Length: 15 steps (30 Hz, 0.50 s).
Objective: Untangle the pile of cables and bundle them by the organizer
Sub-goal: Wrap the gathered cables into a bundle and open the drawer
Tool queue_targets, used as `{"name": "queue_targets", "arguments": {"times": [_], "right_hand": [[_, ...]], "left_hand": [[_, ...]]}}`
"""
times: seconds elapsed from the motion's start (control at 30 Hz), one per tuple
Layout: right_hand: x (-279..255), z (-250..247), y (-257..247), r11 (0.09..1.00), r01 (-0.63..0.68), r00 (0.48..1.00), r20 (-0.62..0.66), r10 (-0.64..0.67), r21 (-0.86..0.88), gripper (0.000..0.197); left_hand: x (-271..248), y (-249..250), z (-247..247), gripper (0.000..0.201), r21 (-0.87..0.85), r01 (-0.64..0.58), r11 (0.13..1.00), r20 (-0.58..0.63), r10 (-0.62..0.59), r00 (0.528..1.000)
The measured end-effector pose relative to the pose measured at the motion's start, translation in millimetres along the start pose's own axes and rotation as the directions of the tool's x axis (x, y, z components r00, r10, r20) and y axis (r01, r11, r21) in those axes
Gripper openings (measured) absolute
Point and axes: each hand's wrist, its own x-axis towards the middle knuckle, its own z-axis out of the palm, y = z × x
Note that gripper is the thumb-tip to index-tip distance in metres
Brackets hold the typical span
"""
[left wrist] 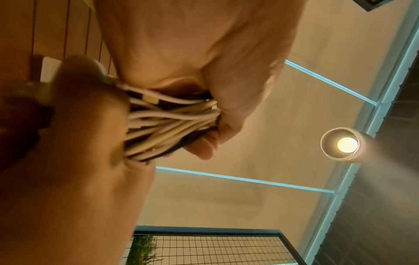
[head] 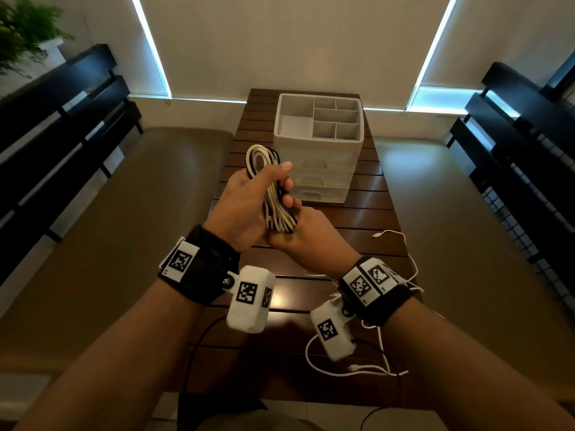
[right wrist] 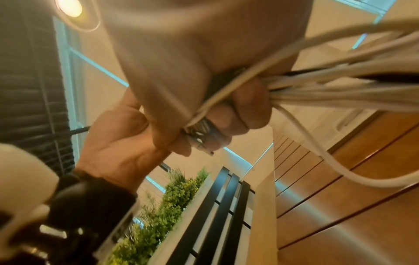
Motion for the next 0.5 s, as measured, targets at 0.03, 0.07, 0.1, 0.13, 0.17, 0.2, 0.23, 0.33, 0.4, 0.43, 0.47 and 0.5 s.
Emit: {"name": "queue_targets", "arguments": {"times": [0.03,0.07,0.1,0.13,0.17,0.2,0.23,0.33,0.4,0.43,0.47,0.5], "right_hand": [[-1,1,-1,1.000,-0.001,1.000,-0.011,0.001,-0.023,0.013],[-2,3,-1,1.000,-0.012,1.000,-0.023,0.012,-0.017,0.017],[-3,6,0,1.000,-0.023,0.999,-0.038,0.024,0.018,0.020],[-3,9,1,0.998,-0.026,0.998,-0.056,0.029,0.063,0.022],[-4,14,1,0.995,-0.021,0.997,-0.076,0.029,0.096,0.023],[-5,18,0,0.993,-0.017,0.995,-0.096,0.028,0.116,0.024],[-5,23,0,0.992,-0.016,0.993,-0.115,0.031,0.124,0.027],[-4,29,0,0.996,-0.008,0.984,-0.178,0.024,0.090,0.039],[-6,29,1,0.997,0.007,0.976,-0.219,0.009,0.073,0.043],[-7,28,0,0.995,0.010,0.973,-0.231,0.014,0.103,0.040],[-8,27,1,0.988,0.004,0.973,-0.227,0.032,0.153,0.035],[-10,25,0,0.977,-0.018,0.979,-0.193,0.060,0.212,0.030]], "left_hand": [[1,0,1,0.024,0.011,0.005,1.000,-0.011,-0.005,1.000],[1,-1,1,0.028,0.034,0.001,0.999,-0.022,0.000,1.000],[1,-2,2,0.032,0.067,-0.013,0.998,-0.032,0.016,0.999],[0,-3,3,0.035,0.101,-0.032,0.994,-0.041,0.037,0.998],[0,-4,4,0.037,0.126,-0.051,0.991,-0.050,0.058,0.997],[-1,-4,5,0.039,0.141,-0.069,0.988,-0.062,0.078,0.995],[0,-5,7,0.040,0.151,-0.084,0.985,-0.077,0.097,0.992],[3,-3,10,0.044,0.150,-0.095,0.984,-0.123,0.114,0.986],[6,-1,13,0.045,0.115,-0.093,0.989,-0.131,0.108,0.986],[6,-1,14,0.045,0.100,-0.092,0.991,-0.129,0.105,0.986],[6,0,15,0.045,0.088,-0.085,0.992,-0.125,0.096,0.988],[6,-1,15,0.046,0.075,-0.069,0.995,-0.119,0.078,0.990]]}}
